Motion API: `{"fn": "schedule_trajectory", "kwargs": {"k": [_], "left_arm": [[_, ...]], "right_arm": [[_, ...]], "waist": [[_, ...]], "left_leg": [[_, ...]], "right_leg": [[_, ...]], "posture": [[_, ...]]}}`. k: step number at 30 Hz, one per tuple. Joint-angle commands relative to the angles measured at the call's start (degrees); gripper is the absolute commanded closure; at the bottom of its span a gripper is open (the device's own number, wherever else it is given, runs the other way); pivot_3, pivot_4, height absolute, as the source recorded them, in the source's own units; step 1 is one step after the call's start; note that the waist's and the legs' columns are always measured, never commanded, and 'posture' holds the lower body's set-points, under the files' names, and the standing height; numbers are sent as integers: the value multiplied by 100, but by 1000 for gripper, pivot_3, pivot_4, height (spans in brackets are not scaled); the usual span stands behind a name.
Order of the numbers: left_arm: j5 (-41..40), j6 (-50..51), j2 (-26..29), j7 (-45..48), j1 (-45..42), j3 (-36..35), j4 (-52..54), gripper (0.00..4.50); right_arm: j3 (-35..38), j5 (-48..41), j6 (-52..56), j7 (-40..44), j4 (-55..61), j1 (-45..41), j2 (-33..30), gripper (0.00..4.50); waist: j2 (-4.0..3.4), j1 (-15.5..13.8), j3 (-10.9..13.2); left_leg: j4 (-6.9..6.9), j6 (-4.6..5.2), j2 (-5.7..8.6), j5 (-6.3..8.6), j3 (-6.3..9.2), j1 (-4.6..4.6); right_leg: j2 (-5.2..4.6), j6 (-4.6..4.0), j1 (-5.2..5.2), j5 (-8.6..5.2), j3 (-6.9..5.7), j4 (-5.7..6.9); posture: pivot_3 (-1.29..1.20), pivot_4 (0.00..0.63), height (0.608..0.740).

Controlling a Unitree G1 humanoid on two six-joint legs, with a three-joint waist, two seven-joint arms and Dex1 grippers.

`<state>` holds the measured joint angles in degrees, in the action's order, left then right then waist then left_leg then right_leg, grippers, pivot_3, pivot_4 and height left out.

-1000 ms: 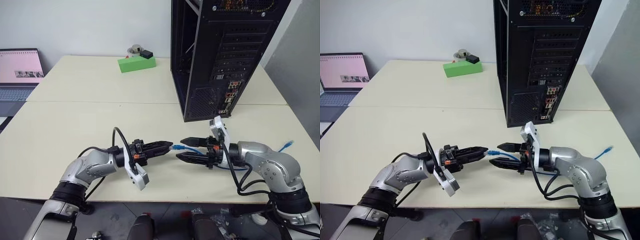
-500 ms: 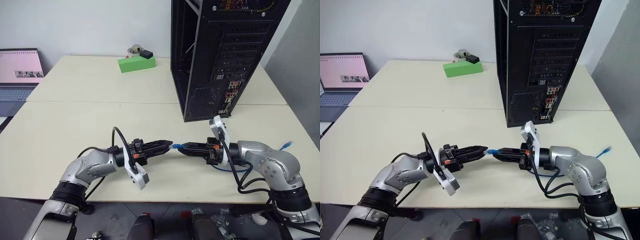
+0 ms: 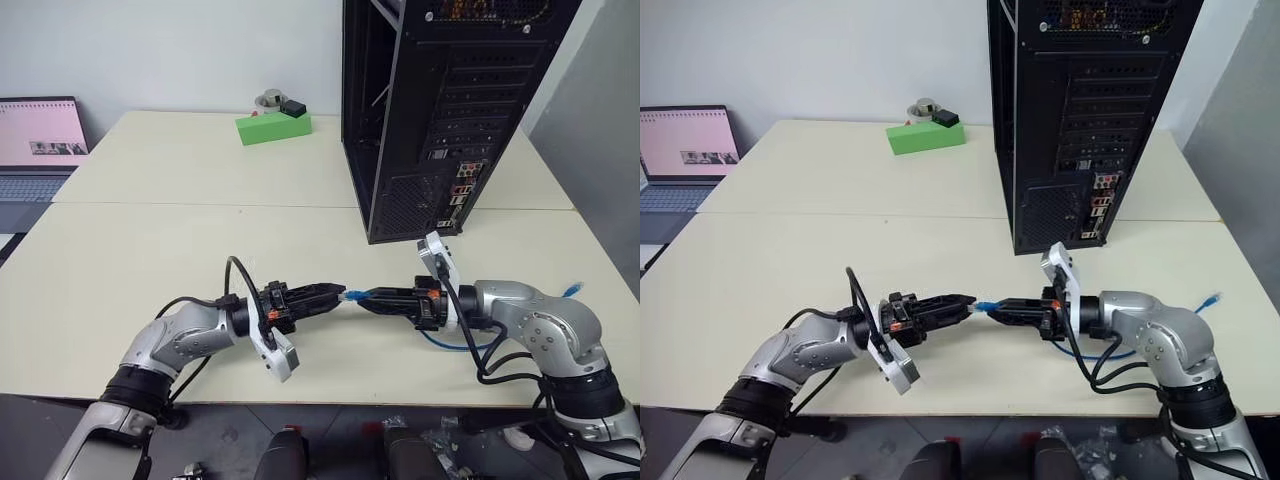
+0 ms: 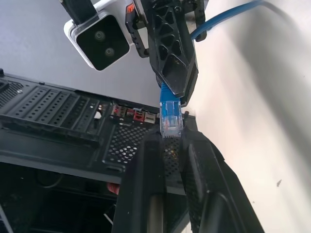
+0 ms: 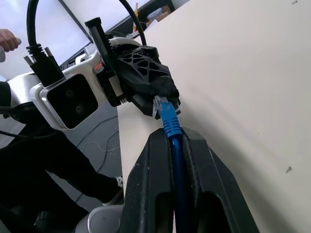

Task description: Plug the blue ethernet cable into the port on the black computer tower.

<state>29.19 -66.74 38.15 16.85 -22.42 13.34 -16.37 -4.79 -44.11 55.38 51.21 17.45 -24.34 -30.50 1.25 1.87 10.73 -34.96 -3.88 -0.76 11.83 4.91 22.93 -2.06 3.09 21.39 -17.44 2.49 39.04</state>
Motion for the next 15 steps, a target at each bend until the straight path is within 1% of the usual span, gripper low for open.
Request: {"fn": "schedule_trajectory", "kwargs": {"k": [1, 5, 8, 9, 10, 11, 12, 13, 15], "left_arm": [[-599, 404, 66, 301, 137, 178, -80, 2869], [-1425, 1077, 33, 715, 321, 232, -107, 2003], [-2394, 2093, -80, 1310, 516, 288, 290, 1370], [-2705, 2556, -173, 1449, 572, 274, 524, 1090], [-2954, 3055, -293, 1525, 610, 243, 772, 947], [-3148, 3499, -400, 1576, 641, 206, 1002, 653], [-3378, 4055, -543, 1609, 660, 192, 1275, 442], [-3411, 4524, -691, 1596, 650, 215, 1510, 266], [-3693, 5571, -1051, 1479, 652, 259, 1977, 266]], "right_arm": [[163, -52, -120, 22, 129, -80, -76, 4500], [376, 42, -257, -120, 148, 40, -178, 4500], [675, 236, -533, -365, 160, 167, -288, 4500], [770, 319, -643, -463, 159, 213, -308, 4500], [851, 425, -760, -577, 158, 260, -323, 4500], [893, 548, -872, -693, 164, 301, -337, 4500], [920, 750, -1059, -835, 176, 360, -350, 4500], [927, 1071, -1293, -1138, 184, 427, -313, 4500], [977, 1542, -1578, -1745, 232, 545, -174, 4500]], "waist": [[0, 0, 0], [0, -3, 0], [0, -2, 0], [0, -3, 0], [0, -3, 0], [0, -3, 0], [0, -7, 0], [0, -7, 0], [0, -5, 0]], "left_leg": [[0, 0, 0, 0, 1, 0], [0, 0, 0, 0, 1, 1], [0, 0, 0, 0, 1, 1], [0, 0, 0, 0, 1, 2], [0, 0, 0, 0, 1, 3], [0, 0, 0, 0, 2, 3], [0, 0, 0, 0, 2, 3], [0, 0, 0, 0, 3, 3], [-1, 0, 0, 0, 3, 3]], "right_leg": [[0, 0, 0, 0, 0, 0], [0, 0, 0, 0, -1, 0], [0, 0, -1, 0, -1, -1], [-1, 0, 0, 0, 0, -1], [-1, 0, 0, 0, -1, -1], [-1, 0, 0, 0, -1, -1], [-1, 0, -1, 0, -1, 0], [-1, 0, -1, 0, -2, -1], [0, 0, -1, 0, -1, -2]], "posture": [[0, 150, 740], [0, 150, 740], [0, 150, 740], [0, 150, 740], [0, 150, 740], [0, 150, 740], [0, 150, 740], [0, 150, 740], [0, 150, 740]]}}
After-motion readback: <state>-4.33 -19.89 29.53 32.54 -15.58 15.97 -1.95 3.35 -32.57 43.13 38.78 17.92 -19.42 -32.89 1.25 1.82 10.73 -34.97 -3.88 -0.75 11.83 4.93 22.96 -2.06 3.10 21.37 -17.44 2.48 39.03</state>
